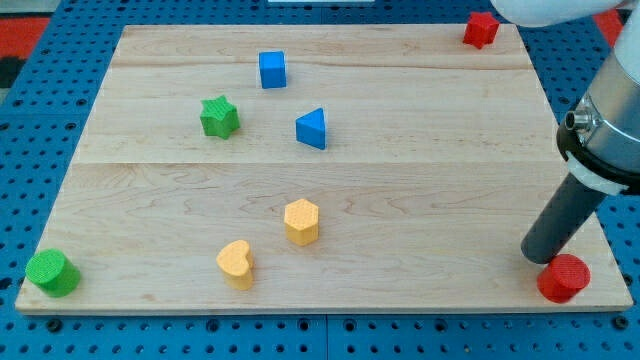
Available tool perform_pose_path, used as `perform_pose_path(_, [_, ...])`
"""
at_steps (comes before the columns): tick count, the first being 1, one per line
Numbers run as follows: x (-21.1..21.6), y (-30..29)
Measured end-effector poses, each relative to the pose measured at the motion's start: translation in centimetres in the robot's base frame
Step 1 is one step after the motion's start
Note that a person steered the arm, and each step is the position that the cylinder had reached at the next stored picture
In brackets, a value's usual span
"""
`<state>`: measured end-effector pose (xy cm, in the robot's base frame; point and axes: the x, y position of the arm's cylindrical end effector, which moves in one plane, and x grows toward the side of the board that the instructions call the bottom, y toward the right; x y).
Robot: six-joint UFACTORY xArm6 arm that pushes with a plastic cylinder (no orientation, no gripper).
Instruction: Move your arm up
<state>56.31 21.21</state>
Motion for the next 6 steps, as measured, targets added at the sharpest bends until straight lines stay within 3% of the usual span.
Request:
perform_pose_path(2, [-1.5, -0.5])
perform_pose_path(6, [-10.5, -4.4])
